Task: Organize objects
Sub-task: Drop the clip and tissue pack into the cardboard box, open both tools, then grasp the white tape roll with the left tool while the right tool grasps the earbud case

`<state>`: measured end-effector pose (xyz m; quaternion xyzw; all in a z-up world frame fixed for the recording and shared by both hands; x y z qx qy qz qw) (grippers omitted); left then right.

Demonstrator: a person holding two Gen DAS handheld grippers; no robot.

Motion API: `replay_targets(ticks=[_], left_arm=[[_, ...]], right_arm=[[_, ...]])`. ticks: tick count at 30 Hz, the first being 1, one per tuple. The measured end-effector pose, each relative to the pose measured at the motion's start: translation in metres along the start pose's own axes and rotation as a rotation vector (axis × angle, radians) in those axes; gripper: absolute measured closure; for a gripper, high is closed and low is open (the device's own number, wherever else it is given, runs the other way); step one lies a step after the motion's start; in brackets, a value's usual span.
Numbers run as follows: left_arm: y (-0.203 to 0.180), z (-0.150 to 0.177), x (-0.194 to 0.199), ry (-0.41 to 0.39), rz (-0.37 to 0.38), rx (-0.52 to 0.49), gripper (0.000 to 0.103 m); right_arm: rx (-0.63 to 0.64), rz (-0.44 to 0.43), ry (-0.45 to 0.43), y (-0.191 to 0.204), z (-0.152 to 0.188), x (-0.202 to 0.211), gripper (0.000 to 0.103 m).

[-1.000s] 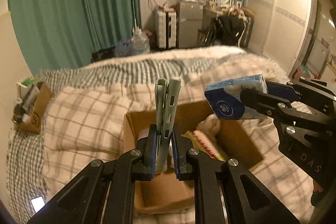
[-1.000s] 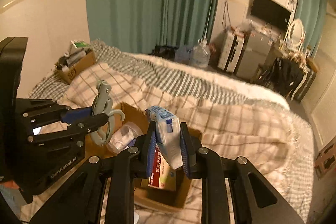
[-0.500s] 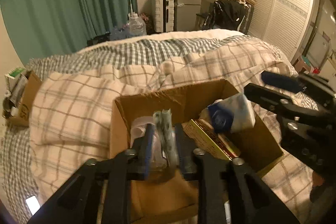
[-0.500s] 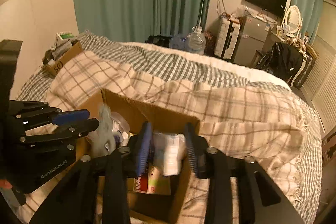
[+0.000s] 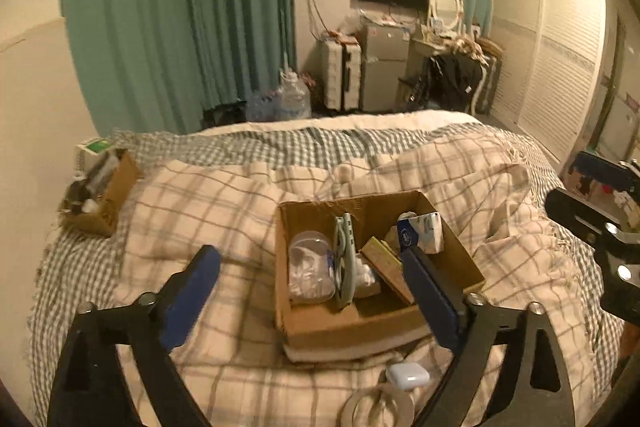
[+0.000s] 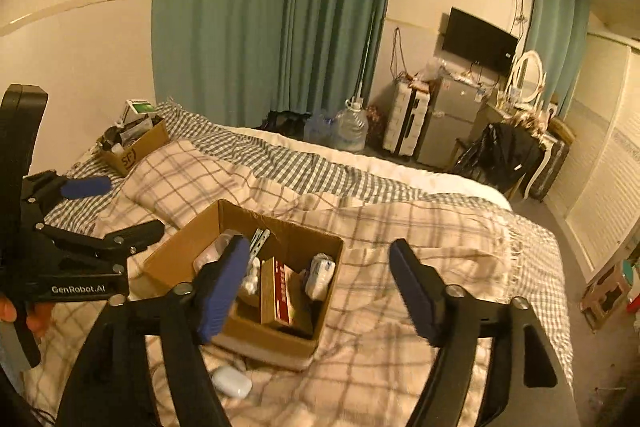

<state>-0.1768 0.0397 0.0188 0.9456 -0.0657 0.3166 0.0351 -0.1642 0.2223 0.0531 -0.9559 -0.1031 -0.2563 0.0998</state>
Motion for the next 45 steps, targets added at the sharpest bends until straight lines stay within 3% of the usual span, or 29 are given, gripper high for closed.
replay_targets(ticks=[3, 7, 13, 21, 27, 30, 37, 41, 42, 43, 44, 45], left_arm=[[0.0, 0.018, 0.015, -0.024, -0.015, 0.024, 0.0], [-0.011, 0.053, 0.016, -0.002, -0.013, 0.01, 0.0], [-0.021, 0.113, -0.006, 0.033, -0.093, -0.016, 0.0], [-0.026, 0.164, -0.024, 0.115, -0.052, 0.018, 0.0], [-0.039, 0.174, -0.018, 0.115, 0.017, 0.01, 0.0], [-0.049, 0.187, -0.026, 0.173, 0.087, -0.015, 0.0], [-0.076, 0.207, -0.042, 0.261, 0.071, -0.15, 0.0], [-0.077, 0.209, -0.049, 0.278, 0.074, -0.162, 0.0], [-0.075, 0.208, -0.051, 0.283, 0.08, -0.157, 0.003], [-0.073, 0.207, -0.053, 0.283, 0.082, -0.147, 0.016], [-0.07, 0.205, -0.054, 0.283, 0.083, -0.135, 0.022], [-0.069, 0.204, -0.054, 0.285, 0.09, -0.126, 0.022]], right_arm=[[0.008, 0.026, -0.005, 0.006, 0.014, 0.019, 0.017], [0.025, 0.04, 0.004, 0.019, 0.046, 0.028, 0.017], [-0.006, 0.035, 0.093, 0.024, 0.111, 0.005, 0.017], [-0.075, 0.073, 0.222, 0.015, 0.168, -0.038, 0.017], [-0.081, 0.072, 0.247, 0.013, 0.178, -0.046, 0.017], [-0.075, 0.078, 0.254, 0.015, 0.179, -0.047, 0.017], [-0.083, 0.083, 0.271, 0.014, 0.181, -0.048, 0.017], [-0.075, 0.09, 0.275, 0.016, 0.181, -0.049, 0.017], [-0.072, 0.093, 0.274, 0.017, 0.181, -0.049, 0.017], [-0.071, 0.095, 0.273, 0.017, 0.181, -0.049, 0.017], [-0.07, 0.096, 0.272, 0.017, 0.181, -0.049, 0.017], [-0.067, 0.097, 0.269, 0.018, 0.18, -0.049, 0.017]])
Point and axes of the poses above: each gripper's, at about its wrist camera, not at the fingertips, and x roughly against the way its jaws point, y to its left, z to its underside, the point moved 2 cm from there along -x, roughly the way its jaws point, and after that the axes turned 4 degrees about -y, right-handed, at the moved point
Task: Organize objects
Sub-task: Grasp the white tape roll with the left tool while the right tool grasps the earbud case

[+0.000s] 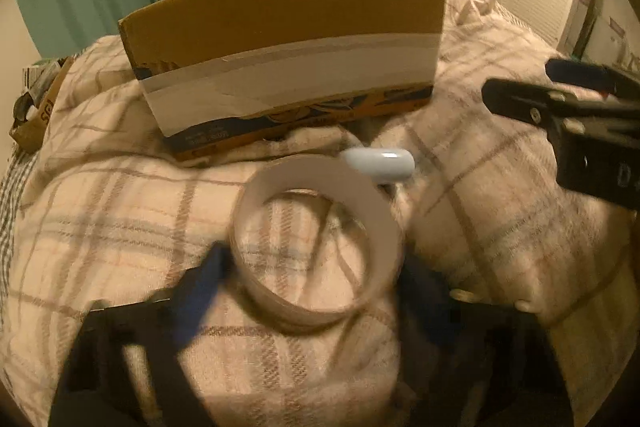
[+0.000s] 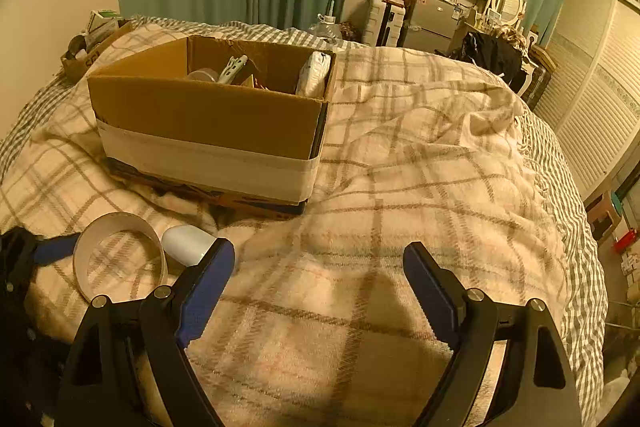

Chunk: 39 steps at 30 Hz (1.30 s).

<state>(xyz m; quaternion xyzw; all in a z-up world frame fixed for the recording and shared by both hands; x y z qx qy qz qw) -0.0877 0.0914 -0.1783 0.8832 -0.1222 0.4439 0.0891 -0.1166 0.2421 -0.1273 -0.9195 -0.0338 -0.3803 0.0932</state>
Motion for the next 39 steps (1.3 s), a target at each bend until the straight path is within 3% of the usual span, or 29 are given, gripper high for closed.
replay_targets(ticks=[4, 8, 13, 17, 22, 26, 31, 33, 39], left_arm=[[0.015, -0.006, 0.015, -0.025, 0.045, 0.071, 0.022], [0.039, -0.016, 0.046, -0.103, 0.064, 0.156, 0.022], [0.07, -0.023, 0.065, -0.177, -0.069, 0.172, 0.022], [0.095, -0.02, 0.06, -0.17, -0.122, 0.223, 0.022], [0.104, -0.014, 0.049, -0.153, -0.097, 0.243, 0.022], [0.102, -0.01, 0.042, -0.136, -0.074, 0.245, 0.022], [0.102, -0.01, 0.039, -0.133, -0.062, 0.249, 0.022], [0.102, -0.009, 0.04, -0.134, -0.059, 0.25, 0.022], [0.097, -0.006, 0.049, -0.132, -0.036, 0.262, 0.022]], right_arm=[[0.016, 0.004, -0.021, 0.002, -0.003, 0.007, 0.017], [0.048, -0.028, -0.046, 0.009, -0.014, 0.018, 0.017], [0.094, -0.072, -0.036, 0.028, -0.029, 0.02, 0.017], [0.14, -0.137, 0.041, 0.061, -0.031, -0.001, 0.017], [0.173, -0.141, 0.174, 0.092, -0.018, -0.047, 0.017], [0.162, -0.161, 0.263, 0.095, -0.007, -0.074, 0.029], [0.171, -0.175, 0.3, 0.099, -0.001, -0.084, 0.03], [0.178, -0.188, 0.309, 0.101, 0.001, -0.085, 0.045], [0.17, -0.178, 0.241, 0.097, -0.002, -0.063, 0.045]])
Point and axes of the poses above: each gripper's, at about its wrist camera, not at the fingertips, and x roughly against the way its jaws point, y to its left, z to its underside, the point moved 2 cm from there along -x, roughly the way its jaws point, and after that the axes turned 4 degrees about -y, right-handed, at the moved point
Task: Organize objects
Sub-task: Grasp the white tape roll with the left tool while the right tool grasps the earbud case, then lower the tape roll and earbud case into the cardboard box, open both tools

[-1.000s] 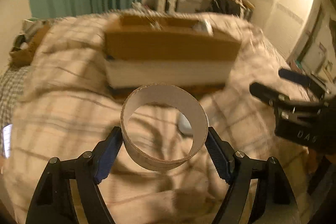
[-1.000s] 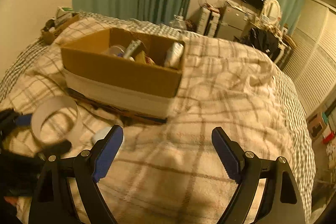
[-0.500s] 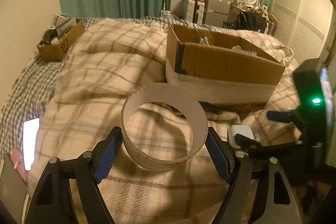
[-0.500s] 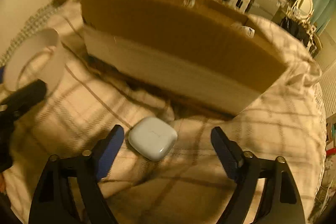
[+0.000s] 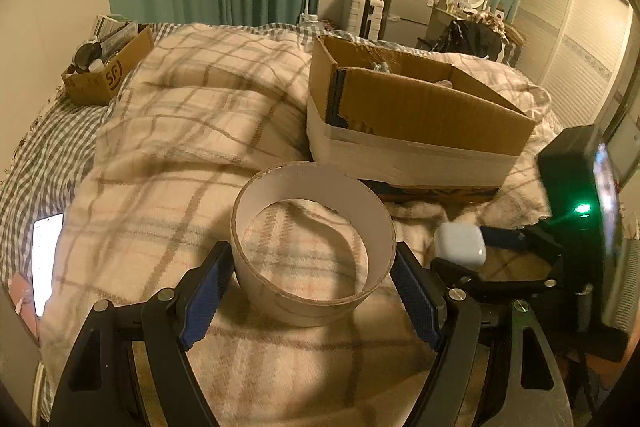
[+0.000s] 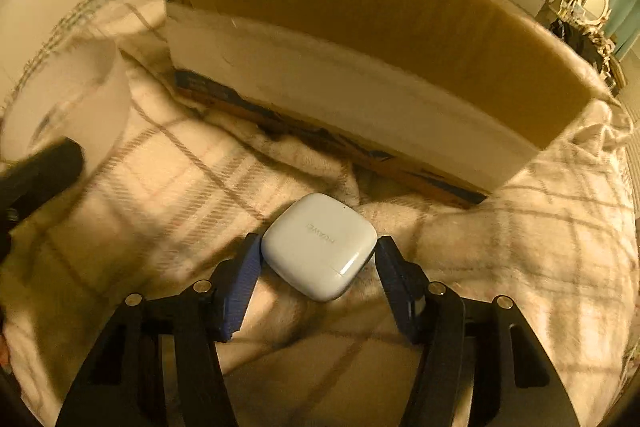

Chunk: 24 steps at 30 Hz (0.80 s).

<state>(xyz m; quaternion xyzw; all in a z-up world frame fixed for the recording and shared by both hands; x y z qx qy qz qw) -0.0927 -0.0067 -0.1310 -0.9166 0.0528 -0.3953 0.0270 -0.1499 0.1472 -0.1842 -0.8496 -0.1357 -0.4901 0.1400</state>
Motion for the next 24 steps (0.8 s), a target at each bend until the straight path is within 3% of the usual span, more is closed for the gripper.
replay_targets(ticks=[7, 14, 19, 24], left_arm=[[-0.013, 0.002, 0.023, -0.013, 0.023, -0.01, 0.022], [-0.031, -0.012, 0.061, -0.074, 0.062, -0.051, 0.022], [-0.039, -0.032, 0.085, -0.121, 0.091, -0.083, 0.022], [-0.044, -0.078, 0.095, -0.186, 0.097, -0.123, 0.022]], right_arm=[[-0.018, -0.01, -0.135, 0.001, 0.012, 0.065, 0.045], [0.032, 0.044, -0.245, 0.01, 0.019, 0.127, 0.045], [0.039, 0.055, -0.338, -0.001, 0.012, 0.176, 0.045], [0.042, 0.062, -0.408, -0.022, -0.013, 0.209, 0.045]])
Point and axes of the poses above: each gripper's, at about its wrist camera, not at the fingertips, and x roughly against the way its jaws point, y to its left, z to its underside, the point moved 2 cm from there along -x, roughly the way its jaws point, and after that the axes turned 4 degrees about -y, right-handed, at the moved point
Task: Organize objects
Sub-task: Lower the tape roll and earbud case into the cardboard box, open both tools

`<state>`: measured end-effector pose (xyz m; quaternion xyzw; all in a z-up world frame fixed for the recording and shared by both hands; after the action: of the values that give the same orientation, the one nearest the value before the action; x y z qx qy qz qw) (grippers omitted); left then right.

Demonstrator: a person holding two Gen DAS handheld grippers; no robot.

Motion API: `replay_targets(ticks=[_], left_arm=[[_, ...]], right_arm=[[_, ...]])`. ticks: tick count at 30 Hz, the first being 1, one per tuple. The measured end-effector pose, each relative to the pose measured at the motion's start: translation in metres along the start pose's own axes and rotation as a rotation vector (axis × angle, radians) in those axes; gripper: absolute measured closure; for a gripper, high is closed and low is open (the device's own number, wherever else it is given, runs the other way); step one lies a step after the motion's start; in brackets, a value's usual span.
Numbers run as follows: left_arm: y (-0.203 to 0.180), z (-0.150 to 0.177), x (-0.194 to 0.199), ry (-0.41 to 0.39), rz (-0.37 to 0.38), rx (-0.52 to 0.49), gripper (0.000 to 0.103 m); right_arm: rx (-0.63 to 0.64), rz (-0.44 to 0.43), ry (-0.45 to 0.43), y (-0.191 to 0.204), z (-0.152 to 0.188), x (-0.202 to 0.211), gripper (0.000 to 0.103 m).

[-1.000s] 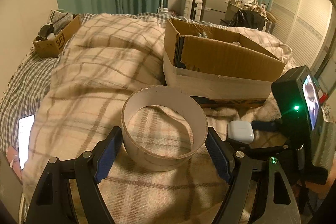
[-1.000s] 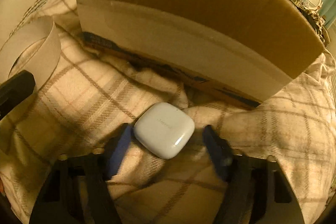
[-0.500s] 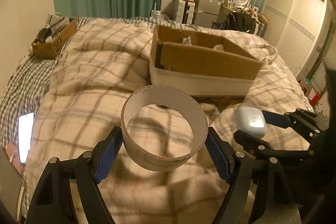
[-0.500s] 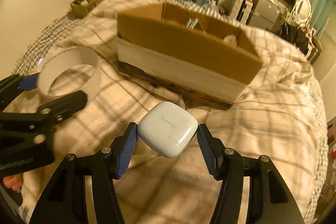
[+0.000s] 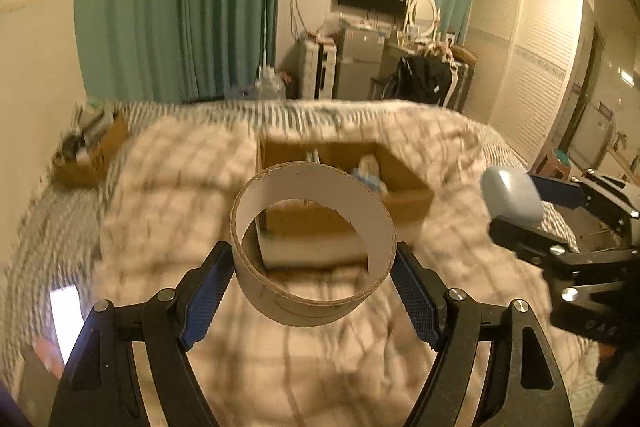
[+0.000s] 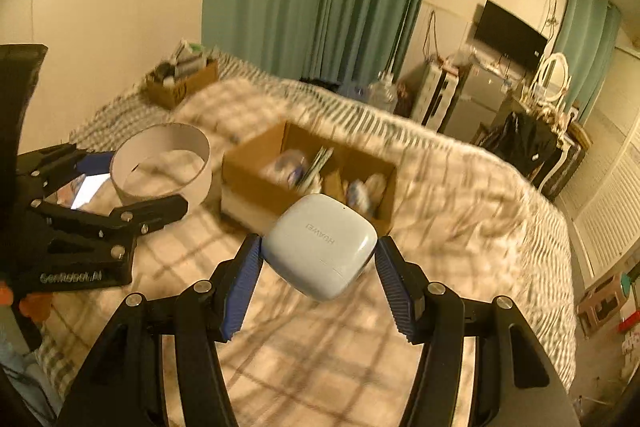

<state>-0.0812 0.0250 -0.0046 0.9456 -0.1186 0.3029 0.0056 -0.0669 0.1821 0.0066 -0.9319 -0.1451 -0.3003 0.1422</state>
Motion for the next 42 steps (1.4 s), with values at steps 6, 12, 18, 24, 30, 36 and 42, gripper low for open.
replay_targets(ticks=[6, 12, 18, 24, 30, 36, 42], left_arm=[[-0.001, -0.063, -0.028, -0.042, -0.018, -0.055, 0.022], [0.01, -0.099, -0.087, -0.001, -0.018, -0.015, 0.022], [0.019, -0.1, -0.164, 0.075, -0.009, 0.007, 0.022], [0.02, -0.073, -0.218, 0.165, -0.003, -0.018, 0.022], [0.022, -0.057, -0.235, 0.222, 0.021, -0.026, 0.022], [0.022, -0.058, -0.236, 0.237, -0.014, -0.017, 0.019], [0.024, -0.065, -0.224, 0.197, -0.064, 0.0, 0.0]], right_arm=[[-0.016, -0.017, -0.056, -0.032, -0.06, -0.007, 0.045], [-0.071, -0.032, -0.031, -0.064, -0.103, -0.062, 0.045], [-0.113, -0.03, 0.047, -0.091, -0.122, -0.145, 0.045], [-0.156, -0.072, 0.177, -0.098, -0.094, -0.228, 0.046], [-0.168, -0.097, 0.226, -0.103, -0.065, -0.266, 0.045], [-0.185, -0.104, 0.227, -0.1, -0.064, -0.27, 0.045], [-0.224, -0.069, 0.187, -0.107, -0.08, -0.249, 0.027]])
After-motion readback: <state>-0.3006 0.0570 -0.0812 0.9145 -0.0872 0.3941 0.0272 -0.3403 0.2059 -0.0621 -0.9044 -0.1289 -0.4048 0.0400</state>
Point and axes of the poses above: each gripper's, at about its wrist camera, not at the fingertips, and x roughly against the way its jaws point, y to its left, z to its underside, the point moved 2 cm from there along -x, roughly the way its jaws point, and after that the axes turned 4 degrees about -y, right-handed, at the moved point
